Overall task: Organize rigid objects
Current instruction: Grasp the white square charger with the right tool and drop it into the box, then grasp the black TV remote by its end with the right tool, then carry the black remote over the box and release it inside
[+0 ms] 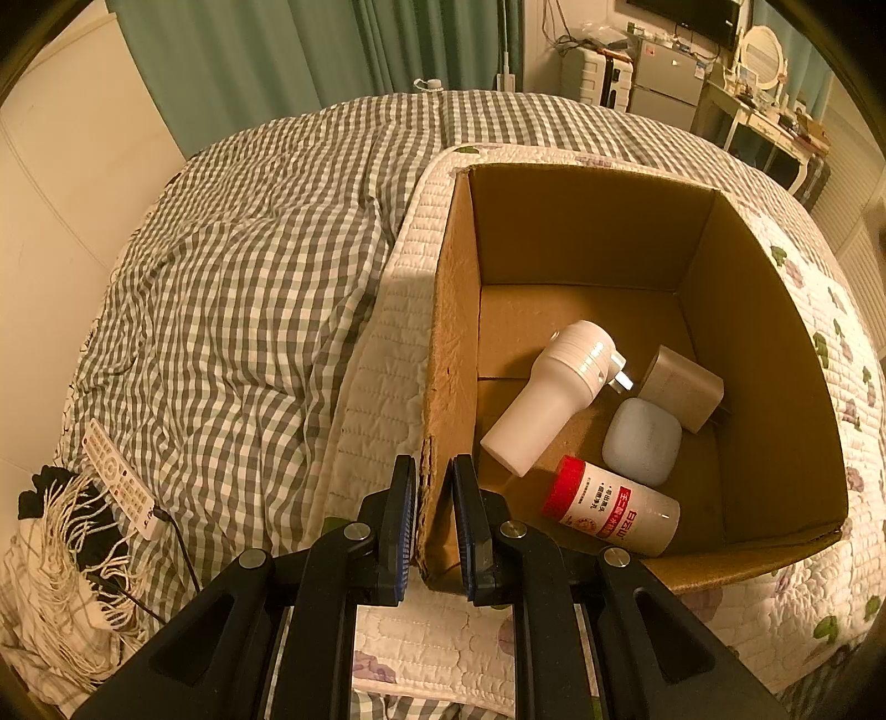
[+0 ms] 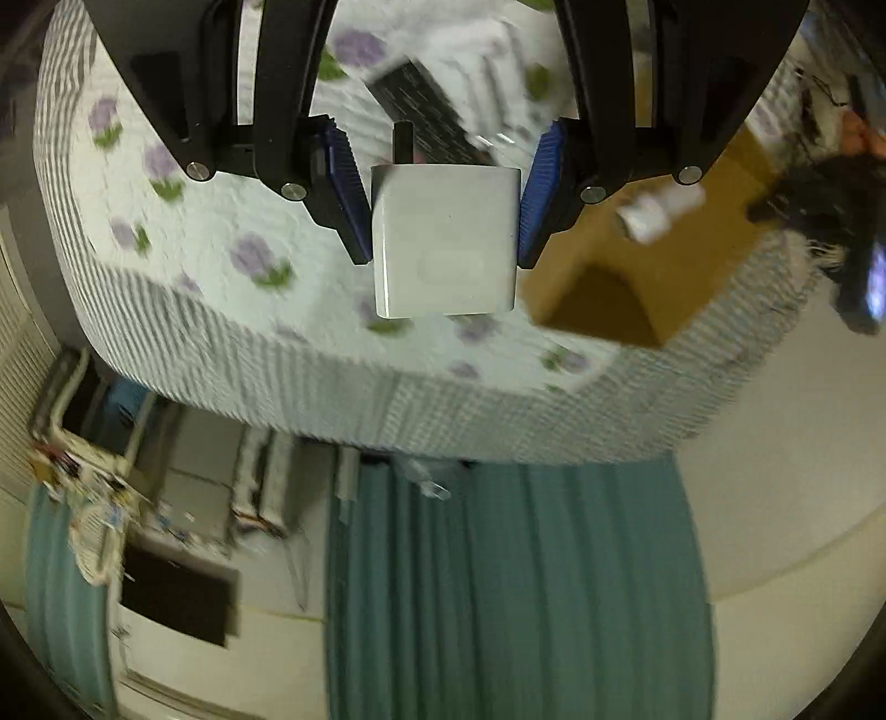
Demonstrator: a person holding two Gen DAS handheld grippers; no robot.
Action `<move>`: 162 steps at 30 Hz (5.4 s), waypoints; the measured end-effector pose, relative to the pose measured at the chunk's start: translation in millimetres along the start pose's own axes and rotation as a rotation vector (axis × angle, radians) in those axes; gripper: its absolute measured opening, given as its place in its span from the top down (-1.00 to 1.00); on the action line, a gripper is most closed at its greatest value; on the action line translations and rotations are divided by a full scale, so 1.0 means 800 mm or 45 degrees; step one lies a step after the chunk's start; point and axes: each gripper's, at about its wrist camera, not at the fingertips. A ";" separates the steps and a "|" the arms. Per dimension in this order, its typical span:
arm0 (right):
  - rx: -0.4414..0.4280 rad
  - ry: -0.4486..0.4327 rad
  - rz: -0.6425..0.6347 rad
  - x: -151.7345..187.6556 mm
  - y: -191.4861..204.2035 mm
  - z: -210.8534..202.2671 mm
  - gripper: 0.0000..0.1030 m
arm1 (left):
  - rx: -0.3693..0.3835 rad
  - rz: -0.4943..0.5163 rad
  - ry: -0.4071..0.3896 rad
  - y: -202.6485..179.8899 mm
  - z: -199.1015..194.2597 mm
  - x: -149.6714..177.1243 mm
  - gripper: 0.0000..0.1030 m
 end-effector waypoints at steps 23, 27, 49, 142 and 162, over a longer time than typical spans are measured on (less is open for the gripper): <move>-0.143 0.212 -0.250 -0.013 0.160 0.138 0.00 | 0.013 -0.001 0.001 0.000 -0.001 0.000 0.73; -0.173 0.194 -0.213 -0.014 0.153 0.133 -0.13 | 0.014 -0.002 0.001 0.002 -0.001 0.001 0.73; 0.081 0.016 0.025 0.011 -0.045 -0.005 -0.54 | -0.001 -0.002 -0.001 0.002 -0.002 0.002 0.73; -0.148 0.132 -0.101 -0.004 0.143 0.098 0.59 | 0.007 -0.010 0.006 0.005 0.000 0.001 0.73; 0.032 -0.100 -0.033 -0.037 0.043 -0.028 -0.63 | 0.005 -0.010 0.003 0.002 -0.008 0.002 0.73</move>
Point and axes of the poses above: each gripper's, at about its wrist camera, not at the fingertips, and z roughly the way its jaws point, y to its left, x to its underside, and after that the axes turned 15 degrees about -z, right-handed
